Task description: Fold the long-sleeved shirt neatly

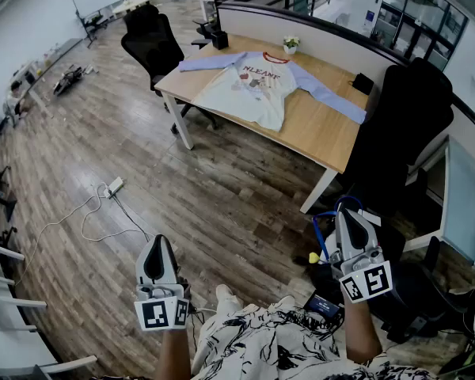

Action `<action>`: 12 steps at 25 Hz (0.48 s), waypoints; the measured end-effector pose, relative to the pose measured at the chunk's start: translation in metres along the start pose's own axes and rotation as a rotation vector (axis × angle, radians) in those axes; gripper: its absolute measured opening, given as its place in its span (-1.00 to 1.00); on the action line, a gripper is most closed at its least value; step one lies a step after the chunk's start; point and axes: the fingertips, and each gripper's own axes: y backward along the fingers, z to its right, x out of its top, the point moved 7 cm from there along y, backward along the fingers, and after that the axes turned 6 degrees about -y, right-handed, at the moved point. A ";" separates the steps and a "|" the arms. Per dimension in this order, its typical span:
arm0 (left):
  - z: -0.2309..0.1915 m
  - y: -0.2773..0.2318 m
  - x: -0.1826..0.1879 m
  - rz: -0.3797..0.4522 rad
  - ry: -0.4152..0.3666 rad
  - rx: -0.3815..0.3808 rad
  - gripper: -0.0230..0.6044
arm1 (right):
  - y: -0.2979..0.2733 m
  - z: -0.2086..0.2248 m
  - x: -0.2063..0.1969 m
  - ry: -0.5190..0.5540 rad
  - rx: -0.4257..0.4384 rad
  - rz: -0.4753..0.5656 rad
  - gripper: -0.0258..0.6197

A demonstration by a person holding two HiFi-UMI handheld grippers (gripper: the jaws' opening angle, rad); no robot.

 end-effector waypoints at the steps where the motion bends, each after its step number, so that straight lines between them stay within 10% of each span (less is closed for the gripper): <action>1: 0.001 -0.001 0.000 0.002 0.002 0.002 -0.94 | 0.000 0.001 0.000 0.001 0.002 0.000 -0.92; 12: 0.001 -0.004 -0.009 -0.022 0.059 0.002 -0.94 | -0.003 0.002 -0.003 -0.034 0.011 0.022 -0.92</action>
